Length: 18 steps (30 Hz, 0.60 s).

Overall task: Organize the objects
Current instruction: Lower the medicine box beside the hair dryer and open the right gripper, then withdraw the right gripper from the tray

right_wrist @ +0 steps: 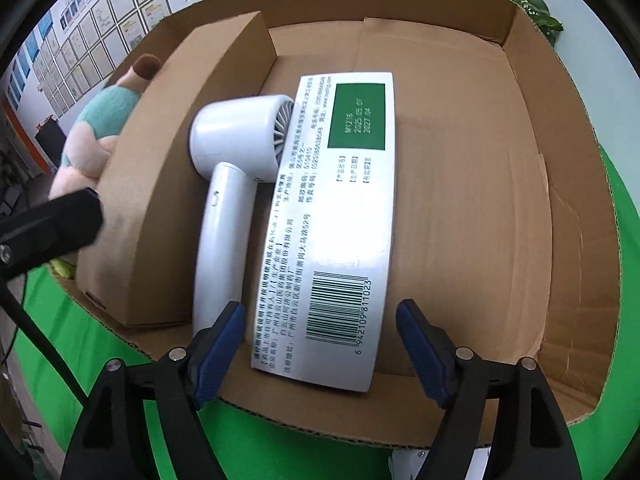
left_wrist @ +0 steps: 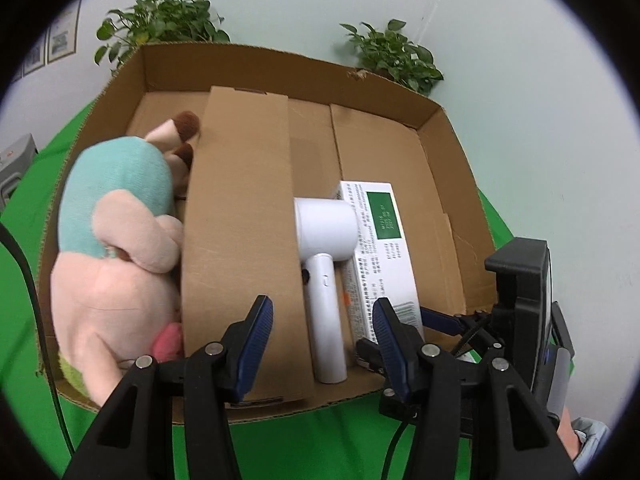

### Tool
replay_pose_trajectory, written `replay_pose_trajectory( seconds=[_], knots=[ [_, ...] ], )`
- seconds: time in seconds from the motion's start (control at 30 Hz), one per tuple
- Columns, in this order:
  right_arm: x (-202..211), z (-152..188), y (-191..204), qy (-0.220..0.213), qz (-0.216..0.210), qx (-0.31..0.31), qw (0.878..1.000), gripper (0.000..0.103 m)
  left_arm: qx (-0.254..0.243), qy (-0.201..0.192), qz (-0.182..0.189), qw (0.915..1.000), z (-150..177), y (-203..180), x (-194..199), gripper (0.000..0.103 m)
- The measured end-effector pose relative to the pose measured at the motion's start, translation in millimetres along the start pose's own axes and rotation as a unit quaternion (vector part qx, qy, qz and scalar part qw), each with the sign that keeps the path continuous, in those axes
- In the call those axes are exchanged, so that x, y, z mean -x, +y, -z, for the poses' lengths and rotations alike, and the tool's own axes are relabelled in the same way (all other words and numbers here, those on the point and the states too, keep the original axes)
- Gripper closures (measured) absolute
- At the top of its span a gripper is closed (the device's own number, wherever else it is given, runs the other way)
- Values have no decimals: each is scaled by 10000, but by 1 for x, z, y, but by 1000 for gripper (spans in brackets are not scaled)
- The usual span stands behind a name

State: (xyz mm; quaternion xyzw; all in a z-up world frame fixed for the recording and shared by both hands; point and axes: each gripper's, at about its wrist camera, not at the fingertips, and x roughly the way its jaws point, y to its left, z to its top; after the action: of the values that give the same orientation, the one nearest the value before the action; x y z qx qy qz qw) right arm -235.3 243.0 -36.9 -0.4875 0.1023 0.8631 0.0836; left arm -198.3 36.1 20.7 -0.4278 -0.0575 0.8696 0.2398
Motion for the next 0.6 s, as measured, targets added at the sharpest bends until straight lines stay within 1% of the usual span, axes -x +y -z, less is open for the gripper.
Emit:
replay_pose_trajectory(
  seconds=[0.07, 0.13, 0.27, 0.4, 0.47, 0.53, 0.57, 0.6],
  knots=[
    [0, 0, 0, 10, 19, -55, 10000, 28, -3, -72, -37, 10000, 1, 1, 2, 52],
    [1, 0, 2, -5, -12, -88, 10000, 28, -83, -161, -208, 9996, 2, -1, 4, 52],
    [6, -2, 11, -25, 15, 9, 10000, 33, -182, -216, -303, 9991, 5, -5, 4, 52],
    [9, -5, 13, 11, 33, -51, 10000, 34, -297, -293, -452, 9981, 9, -9, 8, 52],
    [13, -6, 11, -26, 59, -123, 9999, 33, -316, -354, -525, 9975, 11, -11, 10, 52],
    [21, -6, 9, -104, 83, -213, 9997, 26, -332, -511, -648, 9960, 13, -12, 16, 51],
    [26, -6, 9, -167, 89, -244, 9995, 18, -342, -589, -711, 9951, 14, -14, 19, 48],
    [32, -5, 8, -264, 85, -269, 9993, 10, -368, -732, -820, 9933, 15, -16, 24, 41]
  ],
)
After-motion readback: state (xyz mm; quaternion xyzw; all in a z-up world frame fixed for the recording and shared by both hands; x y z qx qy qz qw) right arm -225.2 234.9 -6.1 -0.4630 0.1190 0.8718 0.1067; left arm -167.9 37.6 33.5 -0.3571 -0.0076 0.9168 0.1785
